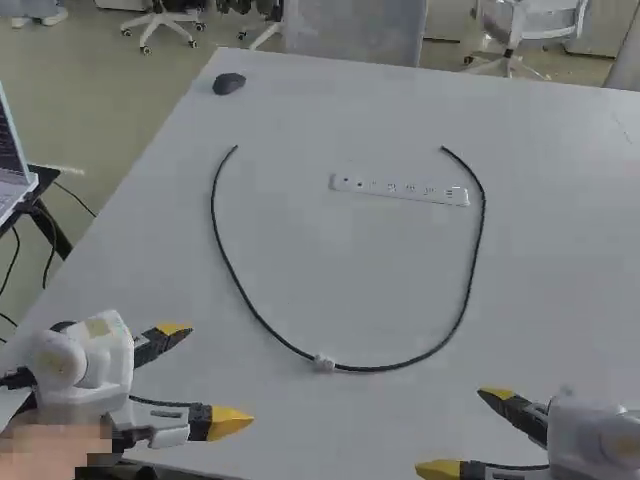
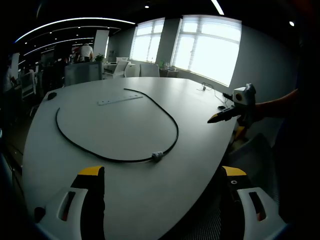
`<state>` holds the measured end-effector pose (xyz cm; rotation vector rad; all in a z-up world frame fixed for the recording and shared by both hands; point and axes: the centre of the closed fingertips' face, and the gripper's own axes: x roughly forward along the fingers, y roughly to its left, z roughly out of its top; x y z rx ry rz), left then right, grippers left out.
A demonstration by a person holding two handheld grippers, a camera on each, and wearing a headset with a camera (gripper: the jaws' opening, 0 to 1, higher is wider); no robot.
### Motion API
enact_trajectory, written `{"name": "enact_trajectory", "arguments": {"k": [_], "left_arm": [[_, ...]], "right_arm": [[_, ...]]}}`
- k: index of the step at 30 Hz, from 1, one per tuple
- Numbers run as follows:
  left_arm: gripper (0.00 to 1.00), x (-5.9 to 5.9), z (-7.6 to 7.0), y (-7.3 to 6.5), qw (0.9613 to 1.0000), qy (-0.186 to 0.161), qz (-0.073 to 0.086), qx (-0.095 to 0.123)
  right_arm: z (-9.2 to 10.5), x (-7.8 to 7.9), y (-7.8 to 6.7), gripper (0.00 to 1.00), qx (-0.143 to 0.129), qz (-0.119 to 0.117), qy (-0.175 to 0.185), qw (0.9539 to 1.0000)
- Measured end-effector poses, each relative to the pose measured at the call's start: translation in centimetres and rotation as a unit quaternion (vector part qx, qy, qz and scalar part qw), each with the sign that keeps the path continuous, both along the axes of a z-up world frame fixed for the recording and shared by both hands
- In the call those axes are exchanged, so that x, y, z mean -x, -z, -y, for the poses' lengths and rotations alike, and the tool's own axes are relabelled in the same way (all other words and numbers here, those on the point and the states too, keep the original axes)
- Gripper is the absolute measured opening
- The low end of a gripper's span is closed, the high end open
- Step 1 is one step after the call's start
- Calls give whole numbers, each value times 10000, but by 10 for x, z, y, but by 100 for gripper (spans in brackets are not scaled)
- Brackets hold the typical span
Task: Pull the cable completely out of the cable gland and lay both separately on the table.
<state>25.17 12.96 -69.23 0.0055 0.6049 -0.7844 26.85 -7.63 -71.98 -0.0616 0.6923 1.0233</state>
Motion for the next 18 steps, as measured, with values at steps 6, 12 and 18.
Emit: {"name": "enact_trajectory", "arguments": {"k": [6,12,18], "left_arm": [[97,-4,0,2,10000,75,-10,-47],[97,-7,0,3,10000,47,-2,-23],[97,-3,-1,8,10000,34,-64,-23]], "right_arm": [[-1,3,8,91,118,-69,-128,9998],[-7,-3,4,92,115,-1,-206,9997],[-13,-10,2,91,163,38,-318,9994]]}}
